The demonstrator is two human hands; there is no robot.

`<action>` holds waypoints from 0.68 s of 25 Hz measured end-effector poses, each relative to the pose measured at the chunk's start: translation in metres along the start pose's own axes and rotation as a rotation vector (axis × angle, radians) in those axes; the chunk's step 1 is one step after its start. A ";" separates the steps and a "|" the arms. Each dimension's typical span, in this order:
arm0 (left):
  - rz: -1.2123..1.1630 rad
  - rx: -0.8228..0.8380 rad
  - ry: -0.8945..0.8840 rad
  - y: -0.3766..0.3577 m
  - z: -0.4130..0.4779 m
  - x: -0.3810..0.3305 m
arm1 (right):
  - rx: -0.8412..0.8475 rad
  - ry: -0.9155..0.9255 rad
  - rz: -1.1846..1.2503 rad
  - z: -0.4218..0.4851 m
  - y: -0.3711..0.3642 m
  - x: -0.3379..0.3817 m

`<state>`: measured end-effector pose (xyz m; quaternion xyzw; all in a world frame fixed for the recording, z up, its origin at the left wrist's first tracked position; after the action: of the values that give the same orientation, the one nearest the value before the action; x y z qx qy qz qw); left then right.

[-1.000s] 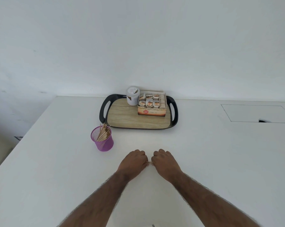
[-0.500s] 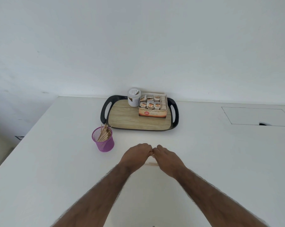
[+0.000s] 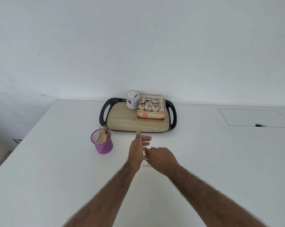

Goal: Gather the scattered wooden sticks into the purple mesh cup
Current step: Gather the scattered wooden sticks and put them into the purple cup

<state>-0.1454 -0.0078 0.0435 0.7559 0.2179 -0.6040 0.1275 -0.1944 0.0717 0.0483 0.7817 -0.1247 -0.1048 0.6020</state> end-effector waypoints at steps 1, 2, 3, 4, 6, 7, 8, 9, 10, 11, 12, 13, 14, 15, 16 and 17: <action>-0.025 -0.011 0.004 -0.002 0.000 0.000 | 0.003 -0.037 -0.003 0.001 0.003 0.000; -0.052 -0.024 0.011 -0.002 -0.001 0.001 | 0.003 -0.067 -0.010 0.002 0.006 -0.001; -0.076 -0.033 0.026 -0.002 -0.002 0.002 | 0.007 -0.084 -0.023 0.003 0.008 -0.001; -0.092 -0.029 0.040 -0.002 -0.002 0.004 | 0.014 -0.090 -0.040 0.004 0.008 0.001; -0.090 -0.001 0.040 -0.007 0.000 0.004 | 0.022 -0.085 -0.032 0.008 0.008 0.011; -0.079 0.006 0.032 -0.009 0.000 0.002 | 0.023 -0.080 0.011 0.010 0.007 0.015; -0.074 -0.002 0.024 -0.008 0.000 0.002 | 0.025 -0.074 0.072 0.012 0.004 0.016; -0.075 -0.021 0.019 -0.004 -0.001 0.003 | 0.031 -0.076 0.134 0.013 0.000 0.012; -0.080 -0.043 0.015 0.002 -0.002 0.005 | 0.040 -0.083 0.184 0.012 -0.005 0.005; -0.086 -0.063 0.011 0.009 -0.003 0.009 | 0.059 -0.103 0.210 0.009 -0.012 -0.005; -0.090 -0.078 0.013 0.016 -0.004 0.015 | 0.085 -0.129 0.218 0.004 -0.021 -0.015; -0.096 -0.087 0.024 0.022 -0.006 0.023 | 0.118 -0.155 0.210 0.000 -0.032 -0.025; -0.105 -0.092 0.042 0.027 -0.008 0.032 | 0.152 -0.169 0.190 -0.004 -0.042 -0.031; -0.114 -0.094 0.065 0.030 -0.009 0.042 | 0.178 -0.170 0.168 -0.007 -0.050 -0.032; -0.123 -0.092 0.086 0.032 -0.011 0.052 | 0.190 -0.165 0.152 -0.009 -0.056 -0.031; -0.134 -0.087 0.100 0.034 -0.012 0.062 | 0.193 -0.156 0.136 -0.009 -0.059 -0.029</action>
<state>-0.1083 -0.0210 -0.0159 0.7624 0.3004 -0.5628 0.1086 -0.2149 0.1033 -0.0066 0.8152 -0.2333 -0.1118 0.5183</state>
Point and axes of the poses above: each hand's wrist, its own z-axis towards the middle knuckle, its own y-axis out of the back of the hand, x = y × z, the point moved 9 cm from there along z, towards the middle knuckle, and after that the axes turned 15 degrees about x, right-handed, at the moved point
